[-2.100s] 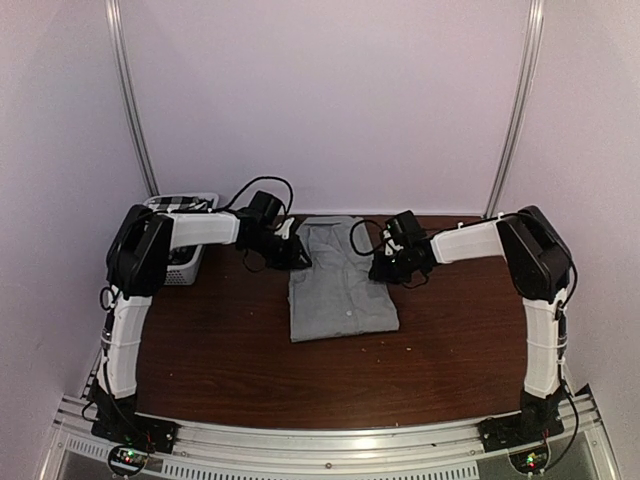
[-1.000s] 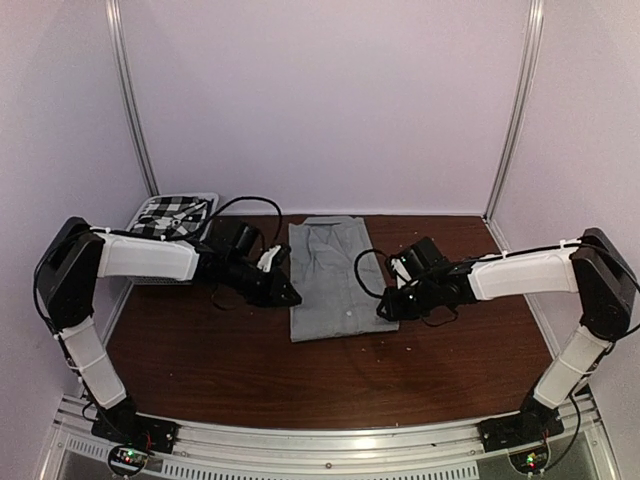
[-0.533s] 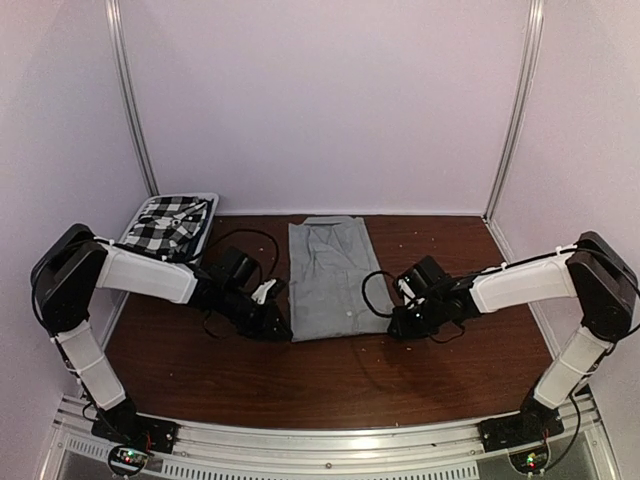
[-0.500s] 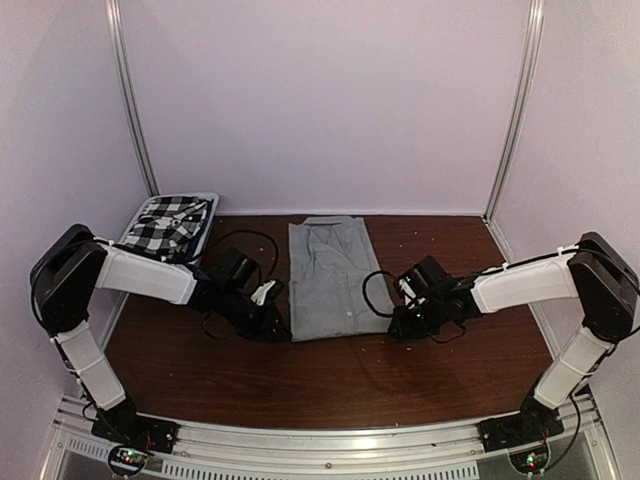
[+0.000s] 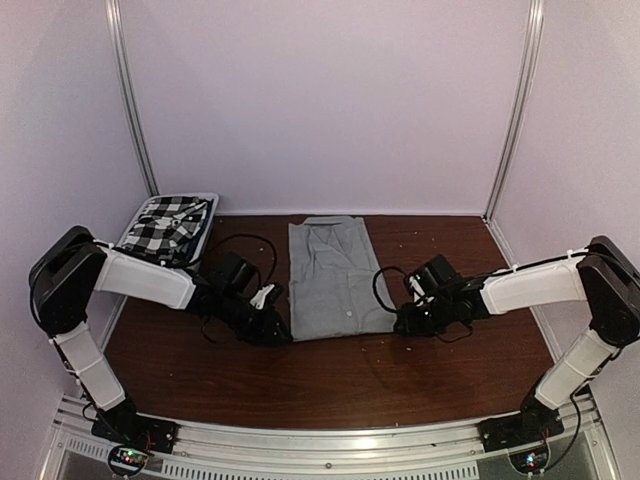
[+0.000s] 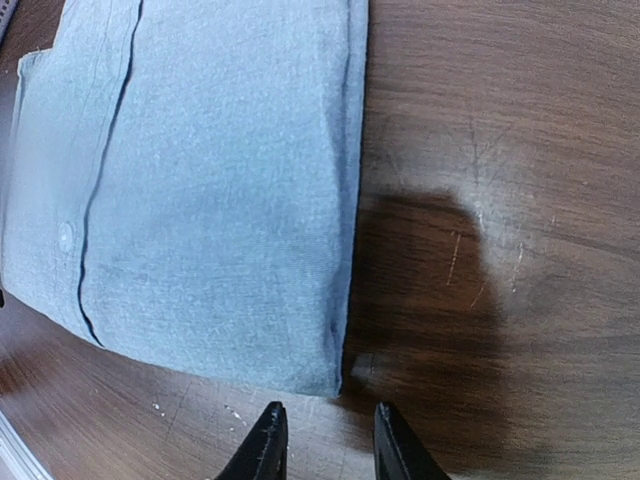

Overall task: Fold and stack the long sleeve shirts
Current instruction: Pick up the 2/3-rectangle-folded shirt from the center of the board, then fold the 2/3-rectangle-folded shirt at the center of the board, then smooth out the square-folded shirt at the center of the board.

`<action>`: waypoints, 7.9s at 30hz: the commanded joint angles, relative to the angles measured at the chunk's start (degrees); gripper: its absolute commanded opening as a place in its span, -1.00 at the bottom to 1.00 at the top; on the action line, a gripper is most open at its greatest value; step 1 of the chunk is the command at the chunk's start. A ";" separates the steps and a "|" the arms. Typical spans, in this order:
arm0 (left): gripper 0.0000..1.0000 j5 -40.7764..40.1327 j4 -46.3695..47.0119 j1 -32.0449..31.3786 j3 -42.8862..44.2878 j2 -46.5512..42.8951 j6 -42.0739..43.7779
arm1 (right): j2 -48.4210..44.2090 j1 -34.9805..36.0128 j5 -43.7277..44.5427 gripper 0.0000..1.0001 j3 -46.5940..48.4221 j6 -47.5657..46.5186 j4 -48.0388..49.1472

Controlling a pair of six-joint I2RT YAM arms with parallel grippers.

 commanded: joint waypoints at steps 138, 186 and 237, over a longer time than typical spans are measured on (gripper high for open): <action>-1.00 -8.55 11.69 -2.55 -6.51 -14.44 -8.92 | -10.41 6.34 3.68 -1.00 -2.10 4.34 10.98; -1.00 -7.40 8.58 12.39 21.90 11.28 3.18 | 15.92 -12.80 -3.06 -1.00 23.64 -4.21 8.76; -0.24 -9.39 7.42 -1.51 5.89 8.27 -3.17 | 11.04 15.61 15.99 -0.09 20.86 -1.19 0.08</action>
